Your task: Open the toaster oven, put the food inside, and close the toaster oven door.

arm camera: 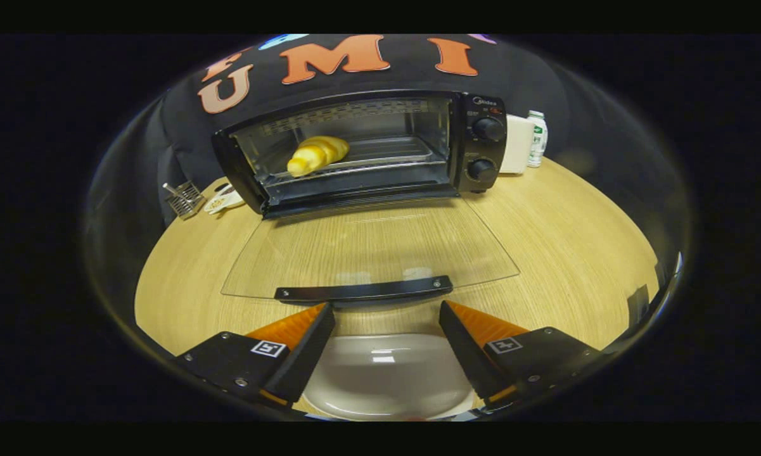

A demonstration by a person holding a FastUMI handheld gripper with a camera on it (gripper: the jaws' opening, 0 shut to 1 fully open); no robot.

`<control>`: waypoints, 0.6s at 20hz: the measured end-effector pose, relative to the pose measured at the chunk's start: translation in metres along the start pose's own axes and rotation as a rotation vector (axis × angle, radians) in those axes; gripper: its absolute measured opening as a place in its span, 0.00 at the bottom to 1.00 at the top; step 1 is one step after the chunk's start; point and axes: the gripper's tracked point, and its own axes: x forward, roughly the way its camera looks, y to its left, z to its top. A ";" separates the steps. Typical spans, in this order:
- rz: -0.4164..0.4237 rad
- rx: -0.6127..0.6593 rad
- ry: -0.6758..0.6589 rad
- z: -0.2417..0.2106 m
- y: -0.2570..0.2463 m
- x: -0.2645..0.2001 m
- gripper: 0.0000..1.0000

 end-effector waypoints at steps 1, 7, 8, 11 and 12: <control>0.005 -0.004 0.006 -0.001 0.000 0.000 0.99; 0.003 -0.023 -0.026 0.013 0.001 -0.010 0.99; 0.007 -0.017 -0.035 0.017 0.002 -0.012 0.99; 0.027 0.008 -0.065 0.030 0.003 -0.022 0.99; 0.036 0.016 -0.084 0.038 0.005 -0.027 0.99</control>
